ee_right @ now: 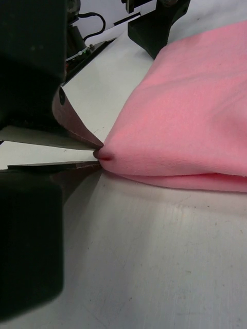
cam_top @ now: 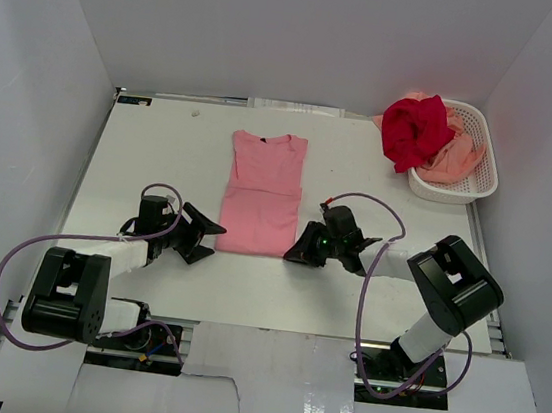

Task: Fold and stack the t-shirts
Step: Grab one side of the 2/3 rectangular tshirt with both arms

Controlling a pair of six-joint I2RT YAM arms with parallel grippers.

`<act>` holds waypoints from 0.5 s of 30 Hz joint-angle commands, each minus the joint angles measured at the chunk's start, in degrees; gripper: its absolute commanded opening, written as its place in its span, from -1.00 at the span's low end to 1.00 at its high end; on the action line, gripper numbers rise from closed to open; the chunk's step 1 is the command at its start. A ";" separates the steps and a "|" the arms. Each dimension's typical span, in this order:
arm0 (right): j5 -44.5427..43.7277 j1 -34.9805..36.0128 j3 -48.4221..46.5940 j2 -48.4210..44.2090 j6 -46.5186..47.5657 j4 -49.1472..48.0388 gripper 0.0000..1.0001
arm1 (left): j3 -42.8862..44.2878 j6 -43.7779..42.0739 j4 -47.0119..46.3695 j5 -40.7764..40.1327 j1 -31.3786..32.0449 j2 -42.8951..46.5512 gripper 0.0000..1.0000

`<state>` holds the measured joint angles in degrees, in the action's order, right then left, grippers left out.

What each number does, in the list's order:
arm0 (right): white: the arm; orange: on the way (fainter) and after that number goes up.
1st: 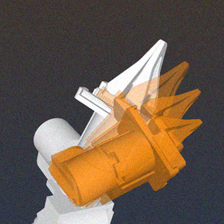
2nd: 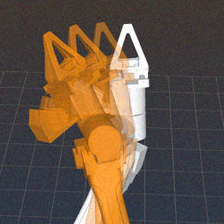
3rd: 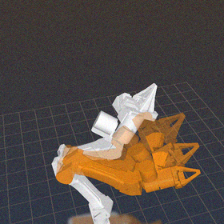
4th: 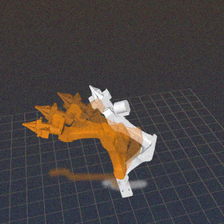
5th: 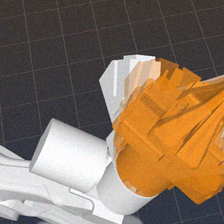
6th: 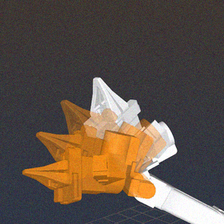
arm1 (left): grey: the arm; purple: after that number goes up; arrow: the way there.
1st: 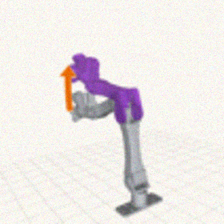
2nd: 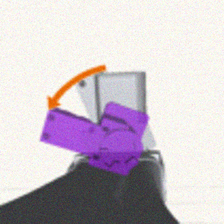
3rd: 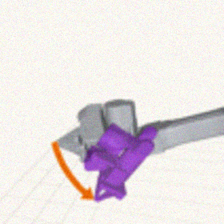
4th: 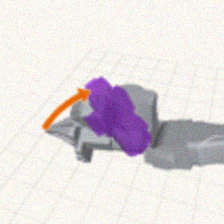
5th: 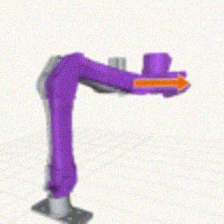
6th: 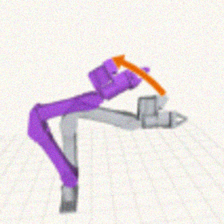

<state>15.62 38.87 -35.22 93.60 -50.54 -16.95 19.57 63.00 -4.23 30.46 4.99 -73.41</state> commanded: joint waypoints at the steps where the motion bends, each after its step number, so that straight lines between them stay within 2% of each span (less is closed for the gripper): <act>1: -2.96 0.41 1.30 2.02 2.38 8.51 -0.62 | -1.29 -2.71 6.78 -5.32 0.02 -0.60 0.66; 3: -3.31 0.41 1.03 1.15 2.64 8.69 -0.69 | -1.20 -2.89 6.78 -5.32 0.02 -0.69 0.65; 4: -3.57 0.41 0.86 0.97 2.73 8.86 -0.82 | -1.20 -2.89 6.78 -5.23 0.02 -0.77 0.66; 5: -3.58 0.41 0.60 0.88 2.99 8.95 -0.84 | -1.20 -3.06 6.87 -5.23 0.02 -0.86 0.66; 9: -3.23 0.41 -2.30 1.23 3.52 10.35 -0.85 | -0.33 -4.99 9.32 -6.46 0.02 -1.91 0.65; 15: -2.26 0.41 -4.42 1.85 3.52 10.62 -0.85 | -1.46 -4.20 8.01 -7.34 0.10 -3.14 0.62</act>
<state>14.98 39.03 -38.44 94.02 -48.82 -10.83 20.49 61.69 -2.57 30.39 4.99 -73.95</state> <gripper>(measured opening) 0.081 0.815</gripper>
